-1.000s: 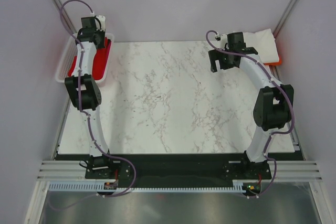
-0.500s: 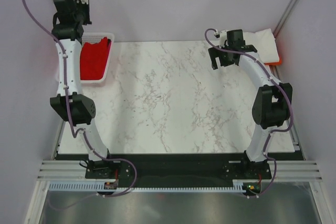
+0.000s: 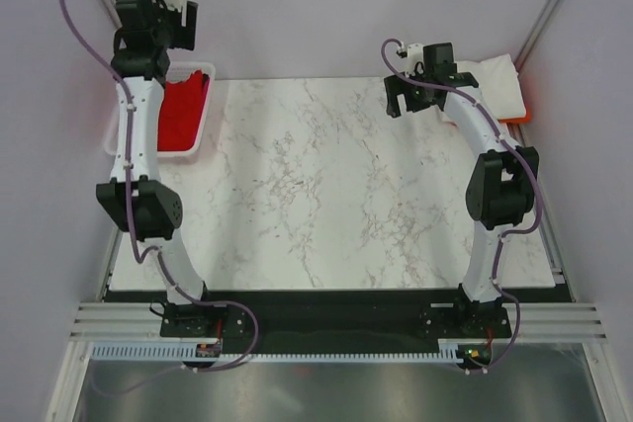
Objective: Fold and stack the t-shirts
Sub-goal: Grab the tshirt from the pile
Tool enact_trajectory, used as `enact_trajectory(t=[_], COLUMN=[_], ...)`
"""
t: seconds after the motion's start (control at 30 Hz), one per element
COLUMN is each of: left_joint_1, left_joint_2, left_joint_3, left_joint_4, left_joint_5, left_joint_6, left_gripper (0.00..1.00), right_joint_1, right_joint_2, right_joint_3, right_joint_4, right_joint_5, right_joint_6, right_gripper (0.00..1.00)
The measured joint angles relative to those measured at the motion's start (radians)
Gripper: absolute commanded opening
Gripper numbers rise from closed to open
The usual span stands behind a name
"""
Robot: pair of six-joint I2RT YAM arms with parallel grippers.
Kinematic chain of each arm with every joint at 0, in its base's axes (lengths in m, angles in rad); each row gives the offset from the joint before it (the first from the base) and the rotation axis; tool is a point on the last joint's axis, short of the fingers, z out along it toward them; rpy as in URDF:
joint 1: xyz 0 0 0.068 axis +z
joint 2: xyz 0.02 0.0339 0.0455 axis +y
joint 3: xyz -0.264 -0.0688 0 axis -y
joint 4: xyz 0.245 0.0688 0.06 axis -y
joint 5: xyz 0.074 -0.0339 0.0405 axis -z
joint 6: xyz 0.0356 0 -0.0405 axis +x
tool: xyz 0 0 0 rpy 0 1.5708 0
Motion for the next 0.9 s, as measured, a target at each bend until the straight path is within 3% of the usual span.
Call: enact_trajectory(t=[0.1, 0.13, 0.2, 0.3, 0.5, 0.6, 0.63, 0.7, 0.9], left_joint_1=[0.000, 0.001, 0.001, 0.001, 0.001, 0.001, 0.001, 0.001, 0.001], left_joint_2=[0.169, 0.239, 0.346, 0.468, 0.544, 0.545, 0.545, 0.546, 0.569], left_joint_3=[0.039, 0.066, 0.106, 0.142, 0.201, 0.226, 0.232, 0.238, 0.238], left_joint_4=[-0.050, -0.079, -0.117, -0.175, -0.209, -0.197, -0.193, -0.180, -0.169], left_joint_5=[-0.037, -0.046, -0.056, -0.069, -0.103, -0.122, -0.125, -0.140, -0.162], left_joint_6=[0.007, 0.011, 0.023, 0.041, 0.058, 0.068, 0.073, 0.082, 0.093], left_gripper=[0.75, 0.67, 0.63, 0.62, 0.65, 0.39, 0.35, 0.35, 0.58], right_joint_1=[0.000, 0.000, 0.000, 0.000, 0.000, 0.000, 0.000, 0.000, 0.000], right_joint_2=[0.000, 0.000, 0.000, 0.000, 0.000, 0.000, 0.000, 0.000, 0.000], right_joint_3=[0.002, 0.002, 0.002, 0.002, 0.001, 0.001, 0.001, 0.001, 0.001], right_joint_4=[-0.005, -0.006, -0.010, -0.013, -0.015, -0.016, -0.016, -0.016, -0.016], right_joint_5=[-0.016, -0.016, -0.016, -0.016, -0.015, -0.015, -0.015, -0.015, -0.015], right_joint_6=[-0.013, -0.016, -0.021, -0.021, -0.021, -0.021, -0.021, -0.021, -0.021], right_gripper=[0.98, 0.98, 0.98, 0.98, 0.98, 0.98, 0.98, 0.98, 0.98])
